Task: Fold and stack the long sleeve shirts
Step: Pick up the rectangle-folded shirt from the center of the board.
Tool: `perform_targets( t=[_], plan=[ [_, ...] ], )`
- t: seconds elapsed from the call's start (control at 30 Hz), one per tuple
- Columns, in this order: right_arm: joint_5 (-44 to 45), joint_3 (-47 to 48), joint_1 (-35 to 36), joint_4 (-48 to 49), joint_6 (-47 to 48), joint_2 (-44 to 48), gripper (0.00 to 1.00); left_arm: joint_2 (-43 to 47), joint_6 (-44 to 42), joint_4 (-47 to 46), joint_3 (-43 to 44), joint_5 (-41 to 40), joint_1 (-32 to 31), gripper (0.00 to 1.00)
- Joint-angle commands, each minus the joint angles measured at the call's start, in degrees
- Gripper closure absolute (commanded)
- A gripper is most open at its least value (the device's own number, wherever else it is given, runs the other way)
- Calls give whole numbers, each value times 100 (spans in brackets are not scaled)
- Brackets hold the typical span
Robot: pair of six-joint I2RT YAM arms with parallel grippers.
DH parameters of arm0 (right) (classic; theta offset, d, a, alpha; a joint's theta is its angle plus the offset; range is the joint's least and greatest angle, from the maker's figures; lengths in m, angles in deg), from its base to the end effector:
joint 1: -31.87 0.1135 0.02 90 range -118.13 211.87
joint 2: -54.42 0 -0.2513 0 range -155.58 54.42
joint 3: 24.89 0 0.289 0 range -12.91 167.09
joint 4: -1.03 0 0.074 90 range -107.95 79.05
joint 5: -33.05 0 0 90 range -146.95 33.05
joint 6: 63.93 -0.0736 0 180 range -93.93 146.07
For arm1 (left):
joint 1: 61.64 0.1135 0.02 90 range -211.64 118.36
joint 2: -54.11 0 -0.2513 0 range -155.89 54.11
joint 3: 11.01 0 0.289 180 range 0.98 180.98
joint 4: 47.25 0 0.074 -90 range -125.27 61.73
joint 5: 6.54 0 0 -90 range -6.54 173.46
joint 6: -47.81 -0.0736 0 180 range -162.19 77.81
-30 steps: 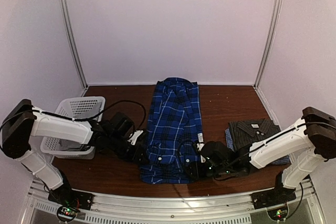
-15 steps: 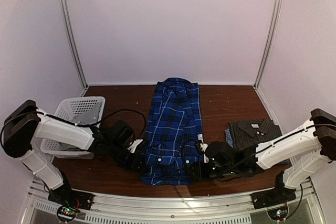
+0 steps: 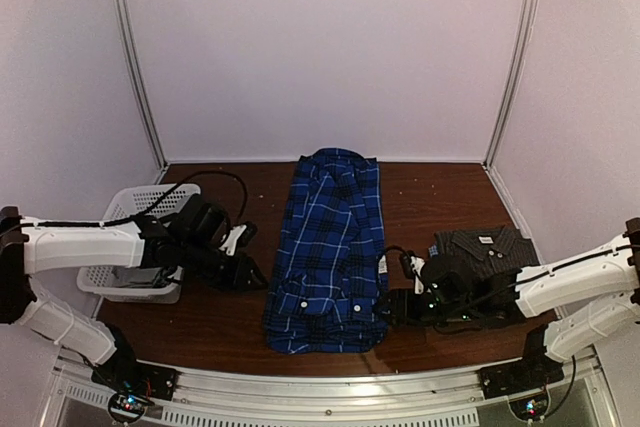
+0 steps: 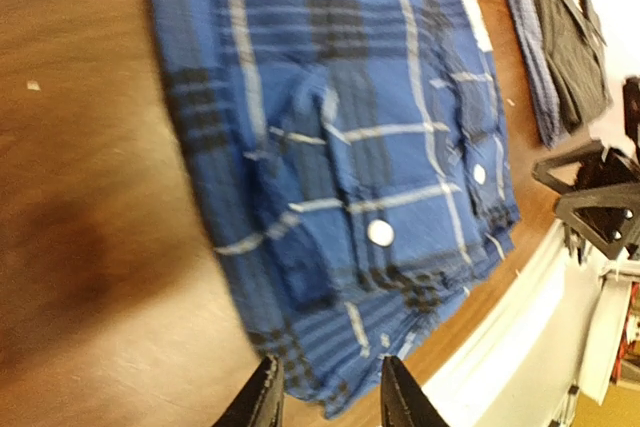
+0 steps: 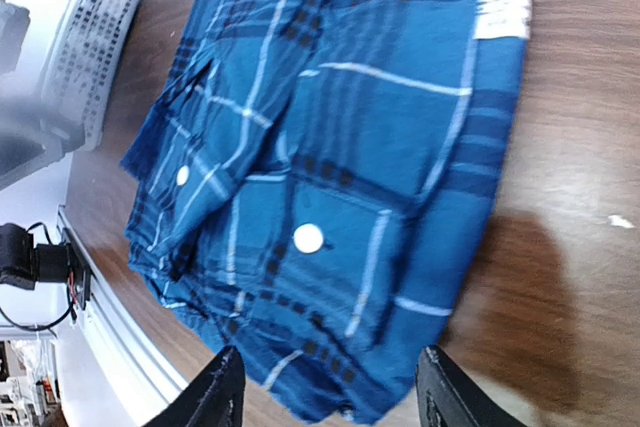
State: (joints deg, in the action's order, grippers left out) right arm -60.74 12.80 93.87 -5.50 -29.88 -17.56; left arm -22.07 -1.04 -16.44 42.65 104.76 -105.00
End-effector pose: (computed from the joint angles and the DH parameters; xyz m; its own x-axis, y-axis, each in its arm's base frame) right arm 0.1331 0.2606 0.0933 -0.9213 0.0284 -0.3879 -0.2522 0.7158 0.6512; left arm 0.2085 -0.2337 0.1325 -0.9638 0.0669 -0.2580 0.2167 0.7603 -0.6124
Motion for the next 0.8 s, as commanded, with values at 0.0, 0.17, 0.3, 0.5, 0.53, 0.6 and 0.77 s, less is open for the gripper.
perform_targets(
  t=[0.0, 0.17, 0.3, 0.5, 0.53, 0.6, 0.77],
  plan=[
    [-270, -360, -358, 329, -88, 191, 40, -408, -277, -165, 4, 117, 465, 65],
    [-507, -602, -544, 712, -219, 161, 40, -938, -288, -686, 9, 564, 628, 63],
    [-591, -722, -557, 922, -334, 66, 40, -1247, -242, -923, -24, 725, 626, 61],
    [-774, -820, -549, 1311, -461, -294, 41, -1436, -126, -1204, -276, 946, 619, 56],
    [-802, -834, -548, 1386, -476, -359, 42, -1442, -117, -1233, -322, 968, 603, 55],
    [-839, -848, -549, 1530, -496, -481, 42, -1419, -64, -1284, -433, 970, 556, 53],
    [-922, -824, -553, 1779, -518, -762, 43, -1500, 48, -1359, -549, 897, 398, 52]
  ],
)
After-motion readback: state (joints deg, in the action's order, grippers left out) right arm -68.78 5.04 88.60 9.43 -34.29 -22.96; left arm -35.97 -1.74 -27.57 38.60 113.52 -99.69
